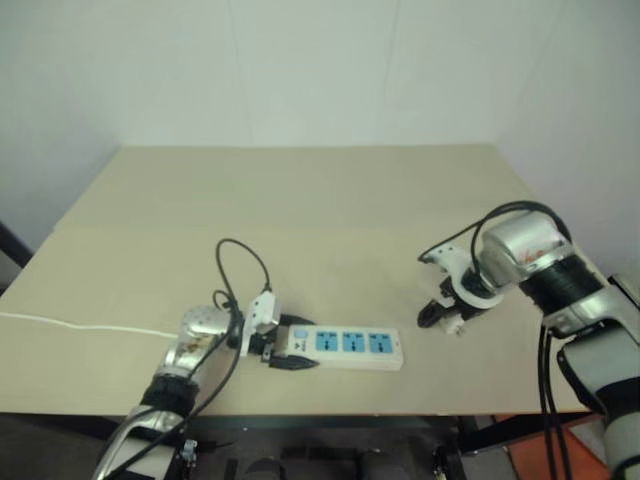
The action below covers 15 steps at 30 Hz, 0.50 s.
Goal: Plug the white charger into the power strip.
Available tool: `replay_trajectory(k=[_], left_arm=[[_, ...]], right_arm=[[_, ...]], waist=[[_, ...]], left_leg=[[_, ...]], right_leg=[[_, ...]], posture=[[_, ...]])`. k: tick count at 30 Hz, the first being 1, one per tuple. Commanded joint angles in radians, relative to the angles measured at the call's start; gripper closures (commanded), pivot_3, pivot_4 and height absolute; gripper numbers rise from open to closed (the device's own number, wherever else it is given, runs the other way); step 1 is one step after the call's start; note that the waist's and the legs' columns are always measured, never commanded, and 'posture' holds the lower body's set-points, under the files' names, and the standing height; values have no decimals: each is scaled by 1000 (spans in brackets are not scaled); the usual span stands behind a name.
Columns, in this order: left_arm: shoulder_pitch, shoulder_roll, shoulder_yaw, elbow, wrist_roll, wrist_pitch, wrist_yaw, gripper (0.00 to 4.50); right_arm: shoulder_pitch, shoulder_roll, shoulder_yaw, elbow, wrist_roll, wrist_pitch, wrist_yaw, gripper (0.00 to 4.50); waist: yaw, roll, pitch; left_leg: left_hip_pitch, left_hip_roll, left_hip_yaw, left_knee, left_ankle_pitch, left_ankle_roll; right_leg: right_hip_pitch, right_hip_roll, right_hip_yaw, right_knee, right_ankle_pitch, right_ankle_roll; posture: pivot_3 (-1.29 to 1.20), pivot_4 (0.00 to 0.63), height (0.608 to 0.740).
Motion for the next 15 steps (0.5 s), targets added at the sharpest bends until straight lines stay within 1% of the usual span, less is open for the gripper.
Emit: replay_trajectory(k=[1, 3, 10, 13, 15], left_arm=[[12, -21, -12, 39, 10, -35, 38, 1198], [14, -24, -14, 78, 17, -71, 40, 1198], [1, -16, -30, 193, 35, -148, 1, 1198], [-17, -17, -37, 240, 48, -180, -1, 1198], [-27, -19, -39, 262, 51, -197, -2, 1198]], right_arm=[[-13, 15, 3, 12, -39, -31, 33, 0], [-12, 21, 3, 12, -55, -31, 49, 0], [4, 29, 10, -11, -87, -21, 89, 0], [8, 34, 12, -24, -92, -17, 100, 587], [10, 34, 15, -39, -94, -15, 109, 1240]], waist=[[0, 0, 0], [0, 1, -1], [-2, 9, -6], [-3, 12, -7], [-3, 13, -8]], left_leg=[[0, 0, 0, 0, 0, 0], [1, 0, 0, 1, 0, 0], [7, 0, 0, 0, 0, 0], [9, 0, 0, -1, 0, 0], [10, 0, 0, -1, 0, 0]], right_leg=[[1, 0, 0, 0, 0, 0], [1, 0, 0, 0, 0, 1], [6, 1, 1, 0, -2, 4], [9, 1, 1, -1, -4, 7], [10, 1, 1, -1, -4, 7]], posture=[[0, 150, 740], [0, 150, 740], [0, 150, 740], [0, 150, 740], [0, 150, 740]])
